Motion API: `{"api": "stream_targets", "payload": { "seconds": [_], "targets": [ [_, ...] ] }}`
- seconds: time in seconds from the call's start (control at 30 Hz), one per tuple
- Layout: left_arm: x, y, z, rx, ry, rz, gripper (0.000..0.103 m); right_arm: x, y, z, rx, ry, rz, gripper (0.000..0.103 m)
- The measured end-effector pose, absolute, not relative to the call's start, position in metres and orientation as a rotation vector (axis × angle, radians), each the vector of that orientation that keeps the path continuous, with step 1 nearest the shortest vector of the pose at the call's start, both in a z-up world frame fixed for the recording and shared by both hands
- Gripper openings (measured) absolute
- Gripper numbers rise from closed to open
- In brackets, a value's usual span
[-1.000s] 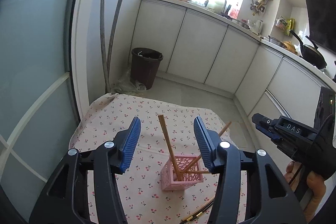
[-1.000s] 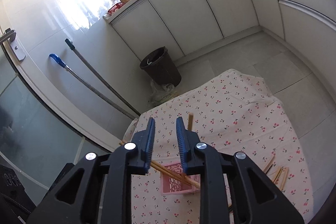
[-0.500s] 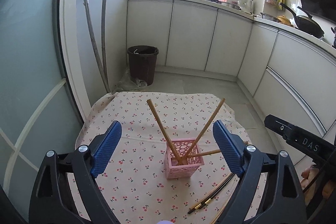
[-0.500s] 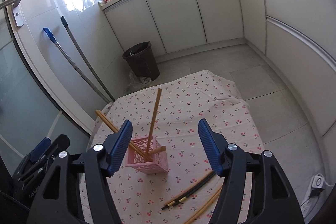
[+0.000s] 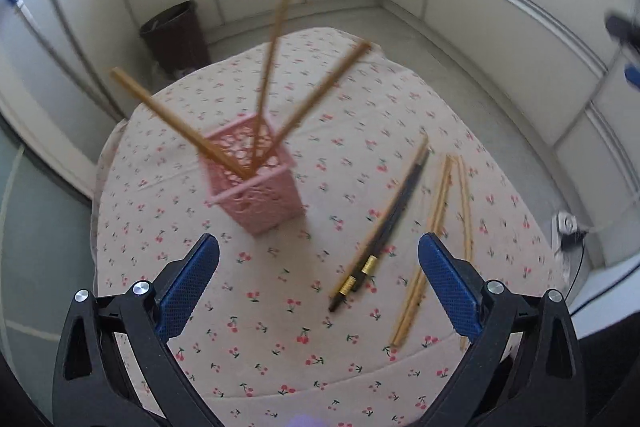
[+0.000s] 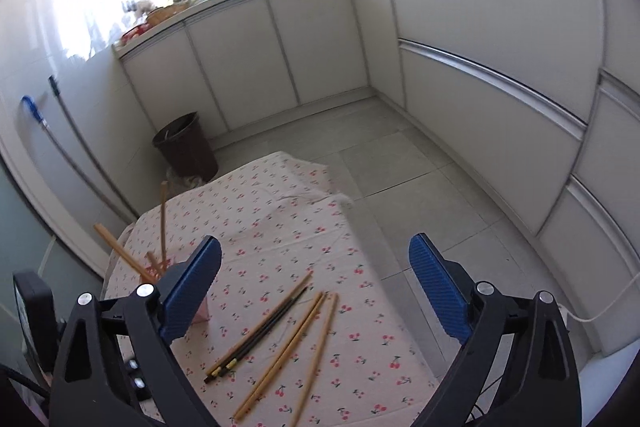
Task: Organize utensils
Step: 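Lower both tools to the loose chopsticks and close each on one chopstick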
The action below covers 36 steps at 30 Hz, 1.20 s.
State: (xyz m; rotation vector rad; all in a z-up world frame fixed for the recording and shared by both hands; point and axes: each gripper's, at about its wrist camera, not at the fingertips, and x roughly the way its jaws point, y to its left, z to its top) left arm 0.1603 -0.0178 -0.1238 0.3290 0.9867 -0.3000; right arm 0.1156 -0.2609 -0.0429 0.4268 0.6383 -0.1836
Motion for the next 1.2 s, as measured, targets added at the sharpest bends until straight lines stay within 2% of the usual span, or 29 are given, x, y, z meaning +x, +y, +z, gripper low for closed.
{"api": "stream_targets", "payload": {
  "seconds": [0.23,0.4,0.6,0.67,0.73,0.83,0.97,1.07,1.13,1.2],
  "targets": [
    [0.151,-0.115,-0.167,0.522,1.013,-0.5,0.096,0.119,-0.331,-0.077,0.846,0.729,-0.114,0.094],
    [0.214,-0.16,-0.197,0.536,1.124,-0.49,0.096,0.124,-0.343,-0.098,0.95,0.8,-0.097,0.094],
    [0.295,-0.172,-0.218,0.423,1.213,-0.374,0.094,0.14,-0.343,-0.121,0.996,0.919,-0.053,0.094],
    [0.312,-0.17,-0.224,0.365,1.266,-0.365,0.085,0.146,-0.342,-0.131,1.022,0.959,-0.044,0.094],
    [0.323,-0.167,-0.233,0.31,1.335,-0.377,0.064,0.151,-0.342,-0.141,1.069,0.985,-0.034,0.094],
    [0.325,-0.168,-0.242,0.333,1.368,-0.373,0.055,0.156,-0.34,-0.151,1.089,1.023,-0.043,0.094],
    [0.325,-0.165,-0.247,0.348,1.364,-0.398,0.049,0.162,-0.336,-0.164,1.123,1.065,-0.04,0.094],
    [0.329,-0.163,-0.246,0.356,1.353,-0.405,0.037,0.166,-0.334,-0.169,1.108,1.084,-0.054,0.094],
    [0.328,-0.165,-0.245,0.372,1.346,-0.415,0.019,0.169,-0.333,-0.172,1.085,1.095,-0.082,0.094],
    [0.326,-0.166,-0.243,0.405,1.322,-0.414,0.009,0.171,-0.332,-0.178,1.074,1.111,-0.099,0.094]
  ]
}}
